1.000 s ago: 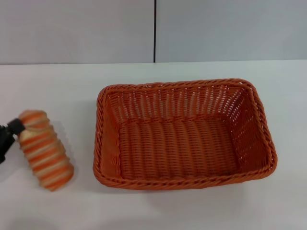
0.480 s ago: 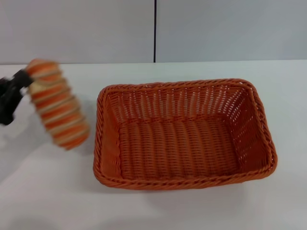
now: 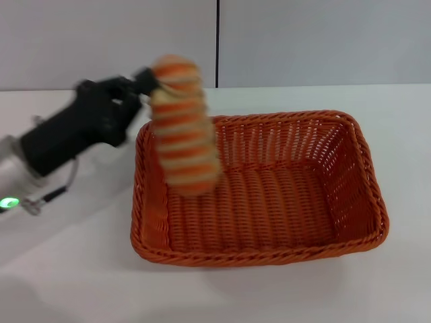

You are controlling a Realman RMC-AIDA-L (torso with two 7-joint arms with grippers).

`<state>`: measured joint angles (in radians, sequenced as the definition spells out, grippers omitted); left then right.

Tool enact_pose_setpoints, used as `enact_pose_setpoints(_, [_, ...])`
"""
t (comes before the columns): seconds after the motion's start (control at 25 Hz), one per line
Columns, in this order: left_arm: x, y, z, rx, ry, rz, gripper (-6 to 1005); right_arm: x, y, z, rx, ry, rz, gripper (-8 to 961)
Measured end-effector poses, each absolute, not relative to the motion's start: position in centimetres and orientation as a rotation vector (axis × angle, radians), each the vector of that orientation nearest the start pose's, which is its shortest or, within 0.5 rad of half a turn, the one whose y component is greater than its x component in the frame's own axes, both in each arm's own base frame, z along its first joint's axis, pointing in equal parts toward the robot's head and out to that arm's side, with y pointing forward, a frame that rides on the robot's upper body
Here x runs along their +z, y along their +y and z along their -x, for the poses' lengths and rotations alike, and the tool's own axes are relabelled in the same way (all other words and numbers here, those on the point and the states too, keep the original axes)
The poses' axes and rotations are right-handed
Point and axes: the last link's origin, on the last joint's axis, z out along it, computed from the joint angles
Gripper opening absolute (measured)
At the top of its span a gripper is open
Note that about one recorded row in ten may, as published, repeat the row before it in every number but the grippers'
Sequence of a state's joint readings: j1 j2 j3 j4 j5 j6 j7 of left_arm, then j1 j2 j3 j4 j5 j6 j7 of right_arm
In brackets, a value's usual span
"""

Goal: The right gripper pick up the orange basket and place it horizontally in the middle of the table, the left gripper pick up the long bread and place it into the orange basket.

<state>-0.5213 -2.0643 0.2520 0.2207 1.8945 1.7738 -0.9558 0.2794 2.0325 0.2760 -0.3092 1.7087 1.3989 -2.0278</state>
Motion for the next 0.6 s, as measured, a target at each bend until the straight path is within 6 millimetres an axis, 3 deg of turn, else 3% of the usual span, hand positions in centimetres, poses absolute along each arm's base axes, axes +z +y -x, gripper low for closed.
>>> enact_pose_setpoints(0.16, [-1.6, 30.0, 25.3, -1.318, -0.491, 2.365, 45, 14.0, 23.8, -43.1, 1.128, 0.846, 0.994, 527])
enact_pose_setpoints(0.36, [-1.5, 29.6, 25.9, -1.328, -0.516, 2.310, 72, 14.0, 23.9, -43.0, 1.130, 0.846, 0.995, 526])
enact_pose_setpoints(0.6, [-0.2, 28.8, 27.4, -1.352, -0.541, 2.170, 312, 14.0, 24.0, -42.9, 1.134, 0.847, 0.996, 526])
